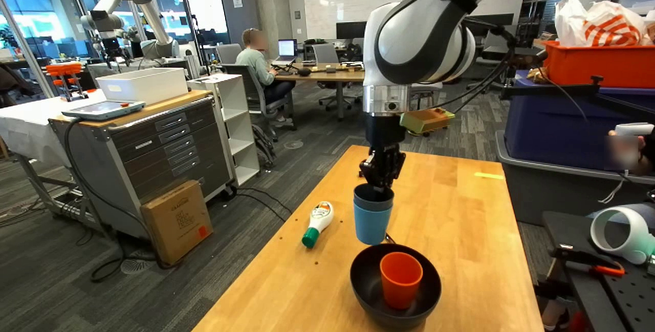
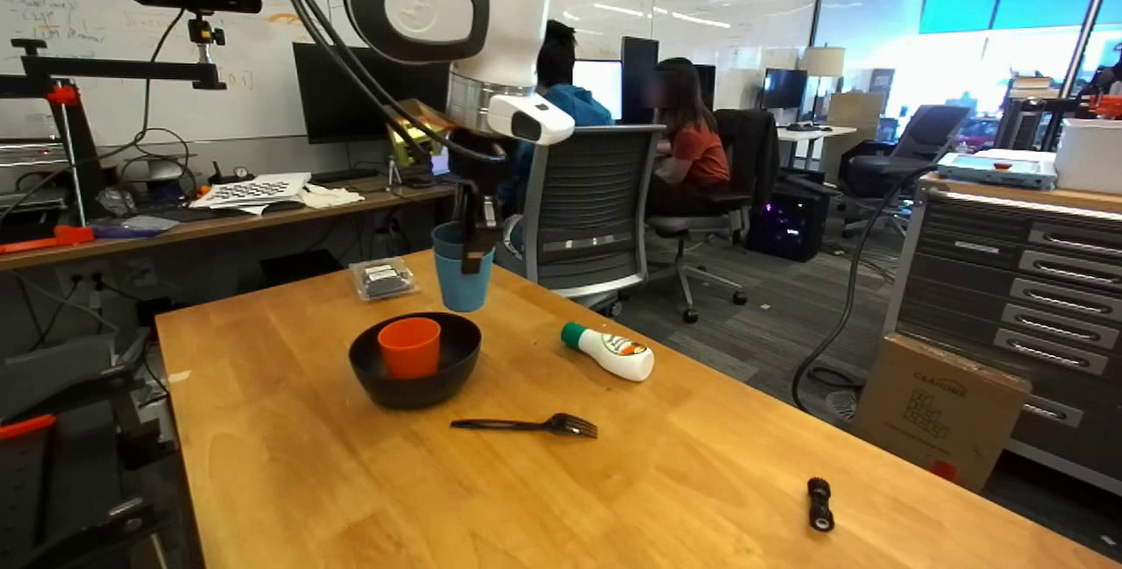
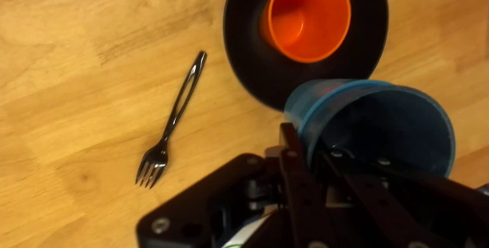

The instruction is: Place the orange cup inside the black bowl, place the dark blue cup inside the light blue cup and place them inside the orange cup, place the black fork inside the stacked cups

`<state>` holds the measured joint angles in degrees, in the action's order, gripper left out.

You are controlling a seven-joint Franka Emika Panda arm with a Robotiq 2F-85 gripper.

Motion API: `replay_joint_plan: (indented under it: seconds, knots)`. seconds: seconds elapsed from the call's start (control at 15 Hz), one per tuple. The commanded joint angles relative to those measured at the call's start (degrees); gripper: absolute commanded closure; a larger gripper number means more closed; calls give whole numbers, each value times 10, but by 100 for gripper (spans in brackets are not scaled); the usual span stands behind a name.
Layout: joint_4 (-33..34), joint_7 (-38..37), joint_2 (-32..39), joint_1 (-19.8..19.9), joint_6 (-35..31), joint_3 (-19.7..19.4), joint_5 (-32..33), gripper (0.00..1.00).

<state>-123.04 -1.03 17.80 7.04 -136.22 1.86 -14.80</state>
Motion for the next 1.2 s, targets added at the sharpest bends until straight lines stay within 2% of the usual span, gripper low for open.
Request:
replay_joint_plan:
  seconds: [0.0,0.2,0.4,0.8,1.13]
  knots:
    - [-77,50,-71,-19,24,12,-9,98]
    - [-109,64,-91,-37,28,14,-2,98]
    - [-125,62,-92,-48,3,8,9,98]
    - [-134,52,-73,-49,-62,2,27,98]
    - [-134,42,-57,-49,-80,-6,46,98]
